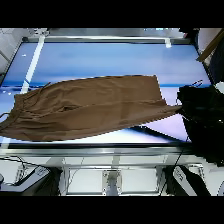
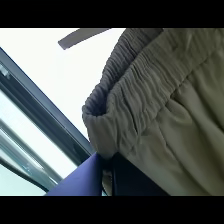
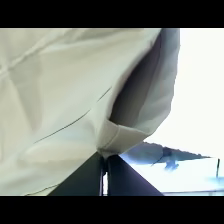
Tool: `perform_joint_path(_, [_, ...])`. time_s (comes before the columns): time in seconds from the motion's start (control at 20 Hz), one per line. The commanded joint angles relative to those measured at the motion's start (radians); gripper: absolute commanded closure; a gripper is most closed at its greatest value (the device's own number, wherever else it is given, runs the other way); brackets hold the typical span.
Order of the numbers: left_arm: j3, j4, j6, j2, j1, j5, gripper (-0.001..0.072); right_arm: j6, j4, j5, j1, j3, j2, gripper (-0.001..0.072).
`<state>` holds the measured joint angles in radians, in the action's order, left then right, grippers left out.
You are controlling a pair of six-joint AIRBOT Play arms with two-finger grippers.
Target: Fold the clothes and pants, and hang the long-sleeved shirts on hangers.
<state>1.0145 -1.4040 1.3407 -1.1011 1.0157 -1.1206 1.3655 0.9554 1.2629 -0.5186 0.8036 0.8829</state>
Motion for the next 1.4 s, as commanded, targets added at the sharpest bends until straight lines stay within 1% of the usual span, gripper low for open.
perform_joint_path(0.0, [0.121, 0.028, 0.025, 0.003, -0.011, -0.033, 0.0688, 0.012, -0.021, 0.013, 0.019, 0.024, -0.048, 0.07])
perform_joint_path(0.05, [0.161, 0.027, 0.026, 0.0, -0.031, -0.032, 0.0688, 0.012, -0.03, -0.013, 0.038, 0.044, -0.042, 0.0701])
perform_joint_path(0.15, [0.227, 0.028, 0.06, -0.022, -0.072, -0.028, 0.0688, 0.014, -0.057, -0.089, 0.079, 0.105, -0.012, 0.0701])
perform_joint_path(0.25, [0.281, 0.027, 0.101, -0.071, -0.12, -0.013, 0.0688, 0.029, -0.062, -0.149, 0.126, 0.193, 0.063, 0.0702])
perform_joint_path(0.35, [0.316, 0.027, 0.183, -0.139, -0.171, 0.047, 0.0688, 0.036, -0.063, -0.182, 0.177, 0.293, 0.191, 0.0702])
perform_joint_path(0.55, [0.326, 0.027, 0.397, -0.288, -0.254, 0.298, 0.0689, 0.089, -0.063, -0.28, 0.249, 0.478, 0.487, 0.0702])
perform_joint_path(0.65, [0.348, 0.027, 0.491, -0.369, -0.278, 0.38, 0.0689, 0.112, -0.069, -0.343, 0.266, 0.57, 0.624, 0.0703])
perform_joint_path(0.7, [0.368, 0.028, 0.504, -0.407, -0.292, 0.408, 0.0689, 0.119, -0.076, -0.368, 0.273, 0.615, 0.689, 0.0702])
perform_joint_path(0.85, [0.412, 0.028, 0.504, -0.495, -0.348, 0.529, 0.0689, 0.123, -0.106, -0.429, 0.302, 0.723, 0.844, 0.0702])
perform_joint_path(0.9, [0.414, 0.028, 0.504, -0.511, -0.367, 0.576, 0.0689, 0.146, -0.111, -0.456, 0.313, 0.741, 0.88, 0.0701])
perform_joint_path(1.0, [0.414, 0.028, 0.504, -0.535, -0.406, 0.668, 0.0687, 0.185, -0.119, -0.524, 0.333, 0.753, 0.933, 0.0699])
perform_joint_path(1.1, [0.414, 0.028, 0.508, -0.54, -0.42, 0.75, 0.0667, 0.22, -0.125, -0.59, 0.346, 0.753, 0.954, 0.0699])
perform_joint_path(1.15, [0.415, 0.028, 0.533, -0.537, -0.42, 0.78, 0.0606, 0.224, -0.135, -0.617, 0.349, 0.753, 0.954, 0.0699])
perform_joint_path(1.2, [0.415, 0.028, 0.562, -0.531, -0.414, 0.792, 0.0356, 0.224, -0.152, -0.635, 0.348, 0.755, 0.952, 0.0699])
perform_joint_path(1.25, [0.415, 0.028, 0.571, -0.526, -0.41, 0.79, 0.0002, 0.224, -0.159, -0.631, 0.348, 0.765, 0.951, 0.0689])
perform_joint_path(1.3, [0.415, 0.029, 0.571, -0.515, -0.409, 0.773, -0.001, 0.224, -0.159, -0.615, 0.348, 0.779, 0.951, 0.0544])
perform_joint_path(1.35, [0.415, 0.028, 0.571, -0.499, -0.409, 0.752, -0.001, 0.224, -0.158, -0.579, 0.348, 0.8, 0.952, 0.0285])
